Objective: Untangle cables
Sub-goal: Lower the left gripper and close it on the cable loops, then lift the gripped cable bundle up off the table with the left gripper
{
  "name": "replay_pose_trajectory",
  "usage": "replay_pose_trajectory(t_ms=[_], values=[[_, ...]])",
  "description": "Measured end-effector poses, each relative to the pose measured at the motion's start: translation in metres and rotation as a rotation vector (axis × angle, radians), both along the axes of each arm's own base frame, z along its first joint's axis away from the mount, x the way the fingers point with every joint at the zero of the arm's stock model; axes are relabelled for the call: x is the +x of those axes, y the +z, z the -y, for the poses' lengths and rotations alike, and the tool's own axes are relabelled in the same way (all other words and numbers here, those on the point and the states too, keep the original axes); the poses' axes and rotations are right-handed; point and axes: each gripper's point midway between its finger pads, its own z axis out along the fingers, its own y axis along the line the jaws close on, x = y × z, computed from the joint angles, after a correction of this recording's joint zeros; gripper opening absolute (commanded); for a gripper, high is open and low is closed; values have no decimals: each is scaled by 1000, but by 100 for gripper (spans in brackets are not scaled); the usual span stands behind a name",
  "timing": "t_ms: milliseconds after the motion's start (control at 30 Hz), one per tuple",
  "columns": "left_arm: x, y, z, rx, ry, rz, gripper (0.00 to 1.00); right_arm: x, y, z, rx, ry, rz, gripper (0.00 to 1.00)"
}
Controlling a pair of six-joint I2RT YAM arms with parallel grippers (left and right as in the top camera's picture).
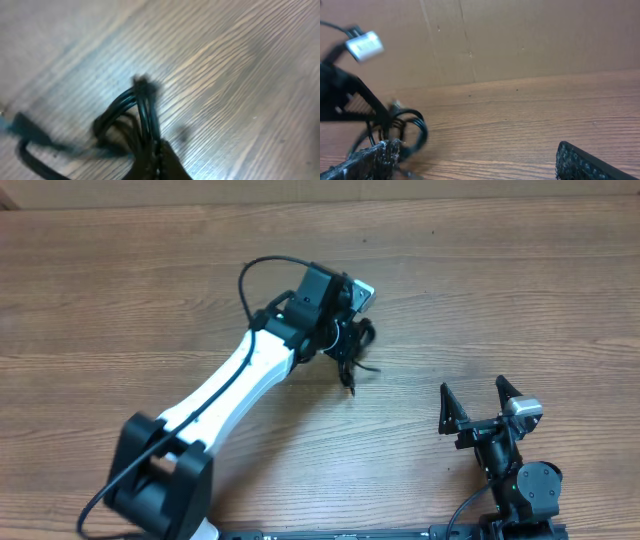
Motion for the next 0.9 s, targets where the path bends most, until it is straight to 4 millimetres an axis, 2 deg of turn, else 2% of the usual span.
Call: replay_pose_trajectory(t_ms=[167,300,333,400,433,500,567,633,733,767,900], values=[[-5,51,-3,-56,-13,109,4,0,0,0,0,0,0,100],[-14,80,-8,-76,-27,168,4,0,0,0,0,0,1,100],[-16,85,-10,-76,-32,179,8,0,0,0,0,0,0,100],[-20,91,-12,-72,-43,196,32,0,0,0,0,0,0,100],[-22,93,-14,-64,-45,199,36,0,0,0,0,0,0,100],[-24,89,-20,-33,-32,185,38,0,0,0,0,0,0,100],[-26,82,-27,5,-17,167,46,0,0,0,0,0,0,100],[-26,75,-34,46,6,149,76,0,0,0,0,0,0,100],[-21,64,-40,84,48,130,96,0,0,0,0,0,0,100],[-19,59,-41,95,61,119,100,0,0,0,0,0,0,100],[-13,30,-42,132,110,48,100,0,0,0,0,0,0,100]])
